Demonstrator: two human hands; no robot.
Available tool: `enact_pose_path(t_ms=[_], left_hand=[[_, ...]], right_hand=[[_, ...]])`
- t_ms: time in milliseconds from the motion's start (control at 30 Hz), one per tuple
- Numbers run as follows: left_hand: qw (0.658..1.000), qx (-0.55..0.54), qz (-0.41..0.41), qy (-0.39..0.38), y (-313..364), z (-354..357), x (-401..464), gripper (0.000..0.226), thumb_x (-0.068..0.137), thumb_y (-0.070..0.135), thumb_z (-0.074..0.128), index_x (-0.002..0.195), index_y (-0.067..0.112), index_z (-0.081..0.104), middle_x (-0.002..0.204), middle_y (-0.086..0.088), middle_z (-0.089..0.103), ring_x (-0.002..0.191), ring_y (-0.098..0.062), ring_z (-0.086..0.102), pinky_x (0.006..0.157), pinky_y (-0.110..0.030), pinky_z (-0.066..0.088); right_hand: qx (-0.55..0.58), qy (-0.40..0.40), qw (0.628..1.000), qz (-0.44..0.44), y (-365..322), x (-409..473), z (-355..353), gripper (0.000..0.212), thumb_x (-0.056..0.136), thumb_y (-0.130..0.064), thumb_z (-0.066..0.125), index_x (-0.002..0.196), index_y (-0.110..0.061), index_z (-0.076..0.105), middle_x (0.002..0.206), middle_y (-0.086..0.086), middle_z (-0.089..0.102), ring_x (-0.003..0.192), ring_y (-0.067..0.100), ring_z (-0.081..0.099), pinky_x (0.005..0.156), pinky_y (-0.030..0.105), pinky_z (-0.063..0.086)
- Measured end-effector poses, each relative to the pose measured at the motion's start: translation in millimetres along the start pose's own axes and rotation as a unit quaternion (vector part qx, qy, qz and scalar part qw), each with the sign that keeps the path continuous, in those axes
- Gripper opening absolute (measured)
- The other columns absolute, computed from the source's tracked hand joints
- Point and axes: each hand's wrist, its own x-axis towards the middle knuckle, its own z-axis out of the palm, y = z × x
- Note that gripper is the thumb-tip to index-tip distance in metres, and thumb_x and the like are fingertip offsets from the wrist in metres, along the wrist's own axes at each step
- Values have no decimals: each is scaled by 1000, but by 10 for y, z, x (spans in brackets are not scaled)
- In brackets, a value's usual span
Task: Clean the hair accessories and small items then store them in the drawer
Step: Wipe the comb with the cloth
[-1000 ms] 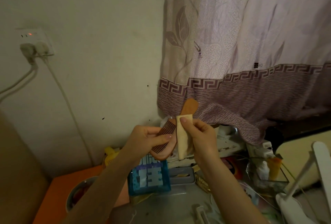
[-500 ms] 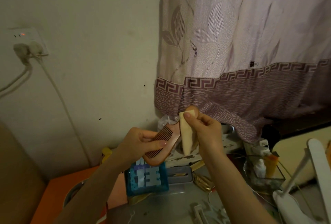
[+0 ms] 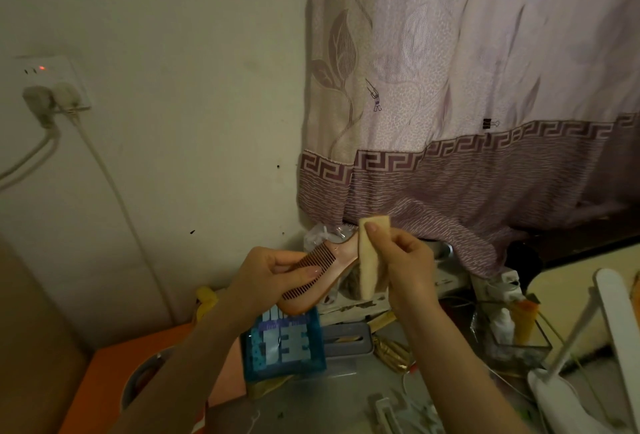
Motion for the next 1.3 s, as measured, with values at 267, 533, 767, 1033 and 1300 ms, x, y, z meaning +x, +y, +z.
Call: enact_pose_path(t_ms=[267,533,767,1033,1300], left_hand=[[1000,-7,18,9,54,95,28,16,81,8,67,95,14,72,85,-5,75,80,-19,72,71,-27,58],[999,-21,31,4,69,120,29,17,82,8,65,95,16,73,85,-4,75,80,-18,72,69,-25,57],[999,-33,25,-16,87,95,-24,19,81,7,65,95,17,72,85,-2,75,78,-14,71,65,-20,55],[999,-15,19,-26,65,32,-54,20,79,6,65,91,20,71,82,3,75,76,-12,71,65,-19,55],[999,1,28,-16,36,-12,-75,24,78,7,66,82,29,73,83,0,75,77,-16,71,71,-29,58]], right_hand=[[11,-37,999,10,46,-132,175,30,71,-8,80,96,-3,65,89,14,73,87,32,69,81,45,57],[30,-53,998,5,46,-169,188,29,73,-5,77,99,-1,66,89,11,73,75,18,70,68,29,58],[51,-33,998,5,-16,-87,109,18,74,-7,76,90,-5,67,81,9,74,74,20,70,67,33,59],[22,13,1000,-7,-46,72,10,16,74,-16,78,74,-9,63,80,15,61,77,25,59,69,35,52],[15,4,1000,-1,-45,80,-80,15,79,-23,73,77,-8,70,77,9,68,78,23,62,65,31,52]])
